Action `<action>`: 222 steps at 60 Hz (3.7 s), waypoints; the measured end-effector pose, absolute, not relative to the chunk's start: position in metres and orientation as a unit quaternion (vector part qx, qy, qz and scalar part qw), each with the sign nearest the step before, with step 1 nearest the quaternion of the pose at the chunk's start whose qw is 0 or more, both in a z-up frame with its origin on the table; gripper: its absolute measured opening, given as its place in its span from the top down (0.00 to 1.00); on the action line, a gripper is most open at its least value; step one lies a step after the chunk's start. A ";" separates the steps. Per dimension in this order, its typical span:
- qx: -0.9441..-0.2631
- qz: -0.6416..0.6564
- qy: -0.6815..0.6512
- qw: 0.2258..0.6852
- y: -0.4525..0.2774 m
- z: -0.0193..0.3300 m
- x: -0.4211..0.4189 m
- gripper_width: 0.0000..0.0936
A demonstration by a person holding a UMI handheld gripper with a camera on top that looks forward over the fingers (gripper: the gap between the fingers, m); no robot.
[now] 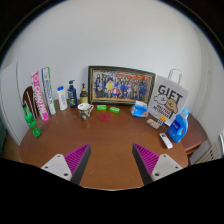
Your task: Pour water
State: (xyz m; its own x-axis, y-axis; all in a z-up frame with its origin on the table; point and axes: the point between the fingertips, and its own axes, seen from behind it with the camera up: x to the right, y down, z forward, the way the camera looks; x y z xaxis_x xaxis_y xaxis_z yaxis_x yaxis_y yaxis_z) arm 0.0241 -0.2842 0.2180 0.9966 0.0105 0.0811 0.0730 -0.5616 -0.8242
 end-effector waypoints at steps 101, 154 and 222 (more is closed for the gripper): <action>-0.824 0.033 -0.057 0.563 -0.100 0.086 -0.490 0.59; -0.614 0.550 0.425 0.374 0.116 0.215 -0.330 0.62; -0.732 0.200 0.132 0.638 0.157 0.273 -0.125 0.62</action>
State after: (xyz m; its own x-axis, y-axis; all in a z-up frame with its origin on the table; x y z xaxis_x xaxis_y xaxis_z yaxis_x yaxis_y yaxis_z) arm -0.1249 0.1568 0.2735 0.8851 0.0629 -0.4611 -0.4482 -0.1517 -0.8810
